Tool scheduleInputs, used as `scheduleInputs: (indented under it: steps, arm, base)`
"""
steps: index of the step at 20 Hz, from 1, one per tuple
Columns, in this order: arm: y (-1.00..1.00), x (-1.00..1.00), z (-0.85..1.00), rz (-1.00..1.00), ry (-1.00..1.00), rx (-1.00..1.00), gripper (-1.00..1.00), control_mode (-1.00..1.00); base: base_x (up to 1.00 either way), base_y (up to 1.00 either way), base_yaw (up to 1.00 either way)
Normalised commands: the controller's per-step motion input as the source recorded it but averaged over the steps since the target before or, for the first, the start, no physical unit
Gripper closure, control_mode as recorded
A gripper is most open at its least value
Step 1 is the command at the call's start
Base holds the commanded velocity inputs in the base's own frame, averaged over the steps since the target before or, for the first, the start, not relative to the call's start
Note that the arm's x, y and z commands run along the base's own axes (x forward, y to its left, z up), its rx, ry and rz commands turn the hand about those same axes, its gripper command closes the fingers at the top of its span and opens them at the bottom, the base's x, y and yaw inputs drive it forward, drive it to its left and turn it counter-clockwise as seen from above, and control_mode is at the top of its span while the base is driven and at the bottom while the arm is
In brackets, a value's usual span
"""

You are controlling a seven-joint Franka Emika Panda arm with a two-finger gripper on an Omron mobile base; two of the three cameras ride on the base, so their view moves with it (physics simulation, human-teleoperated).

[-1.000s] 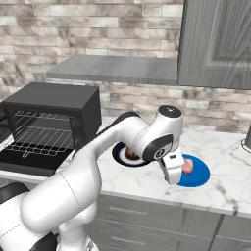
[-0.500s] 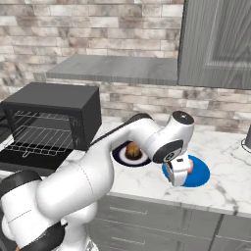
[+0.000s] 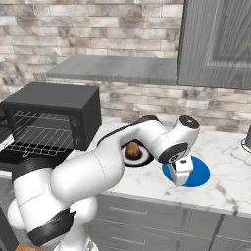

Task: Open the toaster oven door. Place the bread on the top rack in the toaster oven and place the steak on the bottom rack.

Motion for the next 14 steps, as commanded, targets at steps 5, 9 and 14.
scheduleInputs:
  steps: [5, 9, 14]
  arm:
    - [-0.16, 0.17, -0.29, 0.0, -0.06, 0.03, -1.0, -1.0]
    - [-0.18, 0.17, -0.21, 0.0, -0.07, 0.06, -1.0, -1.0]
    - [-0.15, 0.21, -0.14, 0.0, -0.07, 0.08, -1.0, -1.0]
  base:
    - [0.0, 0.0, 0.0]
    - [0.0, 0.0, 0.0]
    - [0.0, 0.0, 0.0]
